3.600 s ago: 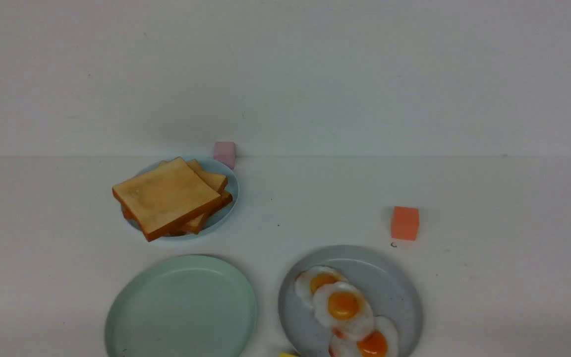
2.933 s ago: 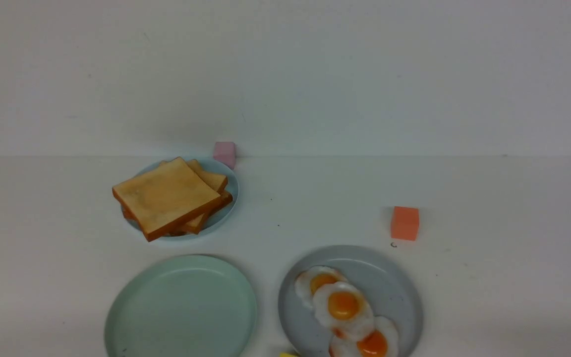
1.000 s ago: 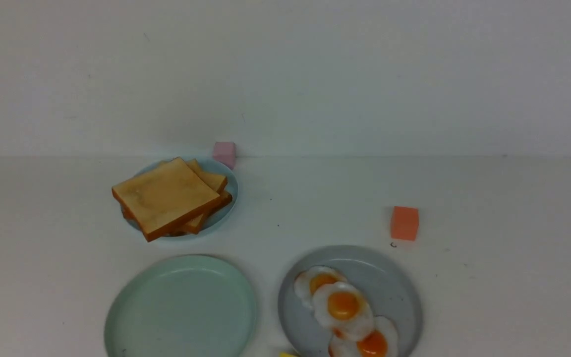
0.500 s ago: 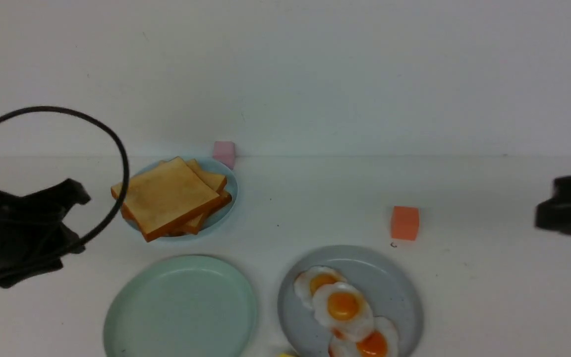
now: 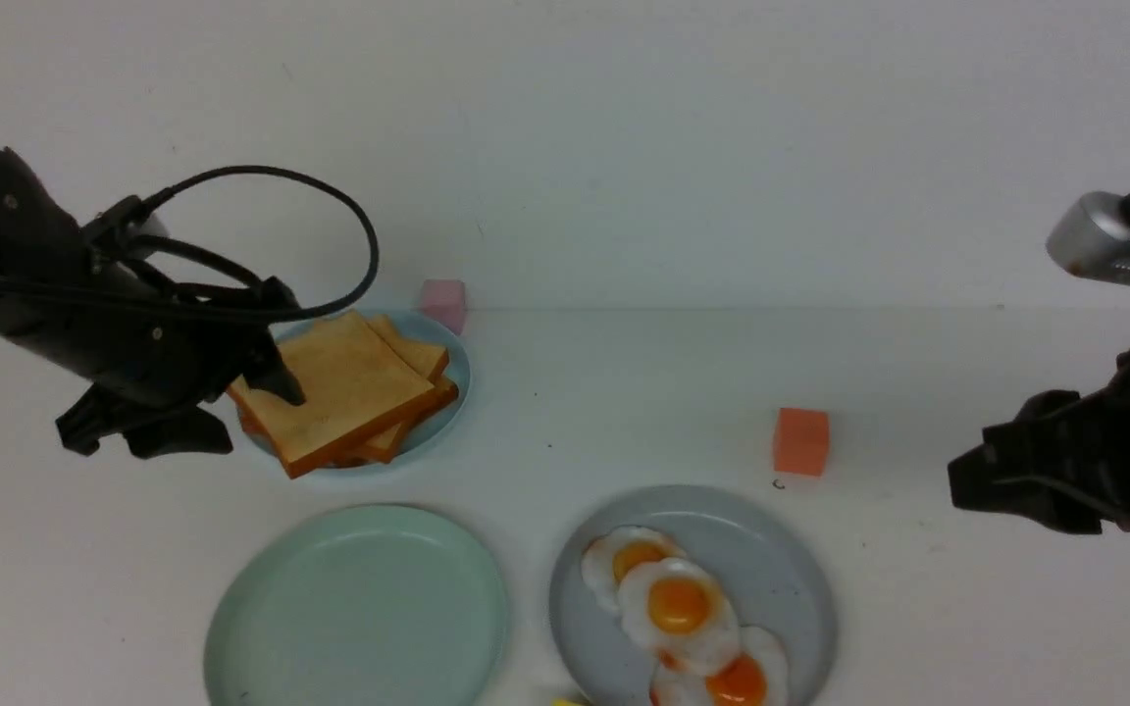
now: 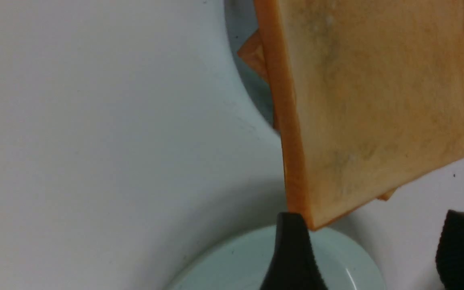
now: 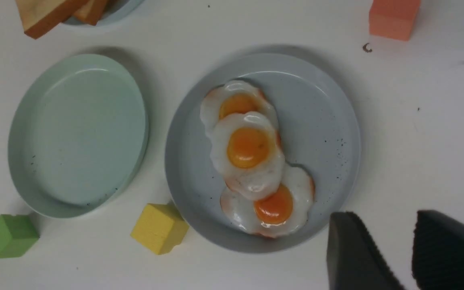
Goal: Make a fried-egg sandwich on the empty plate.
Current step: Use the left arm to grab a slice of bread
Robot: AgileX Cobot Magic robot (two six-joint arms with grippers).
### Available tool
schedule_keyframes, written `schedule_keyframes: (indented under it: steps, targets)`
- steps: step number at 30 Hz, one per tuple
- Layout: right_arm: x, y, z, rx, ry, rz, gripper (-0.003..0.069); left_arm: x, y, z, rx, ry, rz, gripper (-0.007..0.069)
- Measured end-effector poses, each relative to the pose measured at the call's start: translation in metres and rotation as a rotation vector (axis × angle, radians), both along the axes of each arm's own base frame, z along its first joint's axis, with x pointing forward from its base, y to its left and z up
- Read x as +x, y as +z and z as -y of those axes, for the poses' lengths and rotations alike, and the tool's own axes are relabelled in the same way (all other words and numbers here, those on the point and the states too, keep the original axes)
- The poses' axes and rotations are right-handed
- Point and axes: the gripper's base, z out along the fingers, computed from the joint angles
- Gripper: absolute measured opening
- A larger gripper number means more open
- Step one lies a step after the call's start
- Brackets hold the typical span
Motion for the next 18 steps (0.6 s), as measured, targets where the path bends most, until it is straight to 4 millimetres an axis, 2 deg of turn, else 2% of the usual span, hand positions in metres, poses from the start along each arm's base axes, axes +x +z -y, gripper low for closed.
schedule_keyframes:
  steps: [1,6,9,13,18]
  targets:
    - [0.0,0.0,0.0,0.0,0.0,0.0,0.0253,0.0,0.0,0.0,-0.002,0.002,0.002,0.0475]
    - [0.0,0.0,0.0,-0.001,0.001,-0.004,0.0253,0.015,-0.026,0.001,0.019,-0.03,-0.015,0.0479]
    - [0.0,0.0,0.0,-0.001,0.001,-0.004,0.0253,0.018,-0.032,0.0,0.023,-0.025,-0.014,0.0475]
    - [0.0,0.0,0.0,-0.001,0.001,-0.004,0.0253,0.023,-0.038,0.0,0.029,-0.012,0.004,0.0419]
    - [-0.001,0.0,0.0,-0.002,0.003,-0.007,0.0253,0.025,-0.038,0.0,0.02,0.003,0.016,0.02]
